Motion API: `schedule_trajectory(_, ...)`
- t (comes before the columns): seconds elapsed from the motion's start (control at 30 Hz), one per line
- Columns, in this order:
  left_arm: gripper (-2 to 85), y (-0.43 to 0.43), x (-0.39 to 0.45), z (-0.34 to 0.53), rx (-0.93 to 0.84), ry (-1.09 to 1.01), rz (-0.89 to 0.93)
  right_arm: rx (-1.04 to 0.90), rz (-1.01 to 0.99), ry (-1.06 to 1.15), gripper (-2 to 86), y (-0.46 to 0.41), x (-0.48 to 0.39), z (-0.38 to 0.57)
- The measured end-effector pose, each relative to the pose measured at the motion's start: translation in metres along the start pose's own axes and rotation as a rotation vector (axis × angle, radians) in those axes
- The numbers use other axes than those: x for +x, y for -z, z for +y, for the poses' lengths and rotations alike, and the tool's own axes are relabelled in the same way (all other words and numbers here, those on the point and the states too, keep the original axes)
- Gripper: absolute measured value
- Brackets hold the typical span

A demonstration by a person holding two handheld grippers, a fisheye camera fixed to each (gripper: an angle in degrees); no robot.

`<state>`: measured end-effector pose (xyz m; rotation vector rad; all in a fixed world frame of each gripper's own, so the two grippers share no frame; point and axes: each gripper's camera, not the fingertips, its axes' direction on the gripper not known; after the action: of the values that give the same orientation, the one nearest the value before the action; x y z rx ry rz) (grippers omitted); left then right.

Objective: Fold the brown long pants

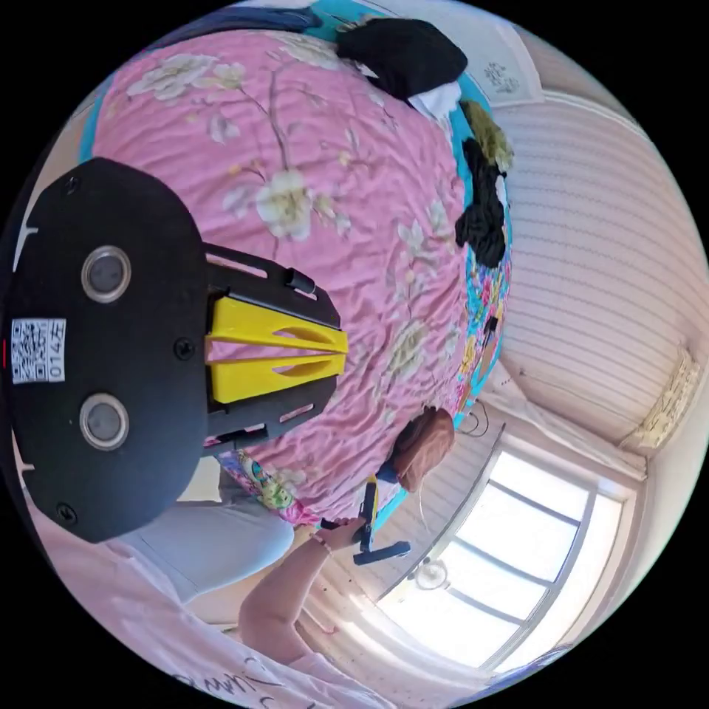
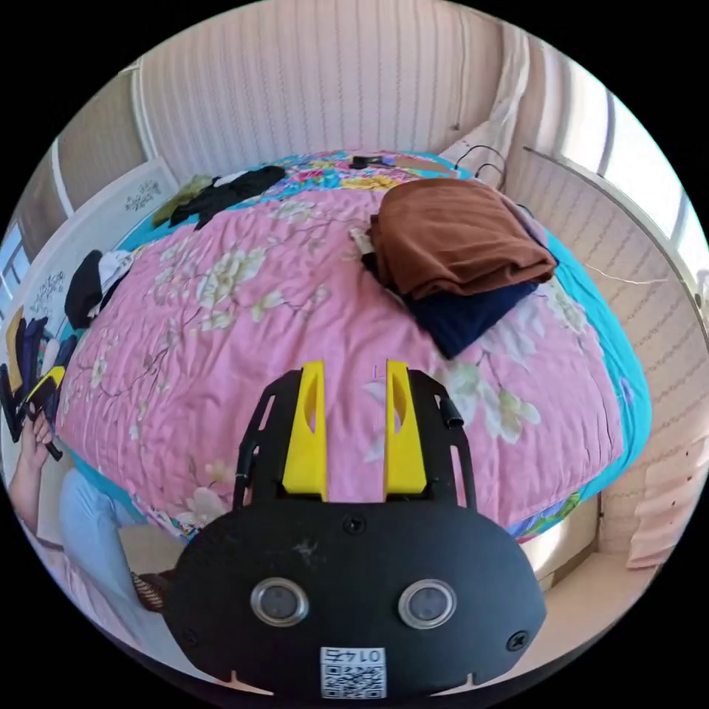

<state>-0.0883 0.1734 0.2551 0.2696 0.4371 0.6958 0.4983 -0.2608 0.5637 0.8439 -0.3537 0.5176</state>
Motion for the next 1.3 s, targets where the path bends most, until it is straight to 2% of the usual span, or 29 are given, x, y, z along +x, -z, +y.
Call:
schedule_trajectory(0.13,-0.3,-0.084,0.076,-0.075,-0.046,-0.159,0.077,0.154,-0.06,-0.099,13.3,0.021,0.057,-0.022)
schedule_trajectory(0.23,-0.1,-0.138,0.127,-0.11,-0.017,-0.278,0.098,0.208,-0.146,-0.117,13.7,0.029,0.09,-0.032)
schedule_trajectory(0.33,1.3,-0.193,0.165,-0.137,-0.024,-0.381,0.112,0.182,-0.173,-0.099,12.6,0.038,0.112,-0.045)
schedule_trajectory(0.43,5.2,-0.253,0.182,-0.166,-0.099,-0.367,0.135,0.148,-0.3,-0.071,6.0,0.059,0.135,-0.053)
schedule_trajectory(0.6,7.7,-0.326,0.204,-0.207,-0.174,-0.379,0.062,0.293,-0.442,-0.112,2.0,0.113,0.179,-0.04)
schedule_trajectory(0.73,10.7,-0.367,0.217,-0.235,-0.212,-0.312,0.081,0.45,-0.292,-0.079,1.1,0.186,0.186,-0.034)
schedule_trajectory(0.83,11.7,-0.382,0.227,-0.248,-0.213,-0.262,0.147,0.502,-0.295,-0.128,0.9,0.216,0.206,-0.024)
schedule_trajectory(1.0,8.5,-0.384,0.241,-0.259,-0.275,-0.264,0.085,0.506,-0.372,-0.187,0.7,0.24,0.229,-0.012)
schedule_trajectory(1.13,1.7,-0.339,0.241,-0.266,-0.192,-0.278,0.135,0.528,-0.446,-0.157,0.6,0.268,0.23,-0.008)
schedule_trajectory(1.2,0.4,-0.312,0.24,-0.275,-0.157,-0.282,0.179,0.568,-0.542,-0.151,0.5,0.286,0.232,-0.007)
schedule_trajectory(1.3,-0.6,-0.255,0.24,-0.283,-0.096,-0.34,0.176,0.599,-0.541,-0.045,0.4,0.33,0.211,-0.009)
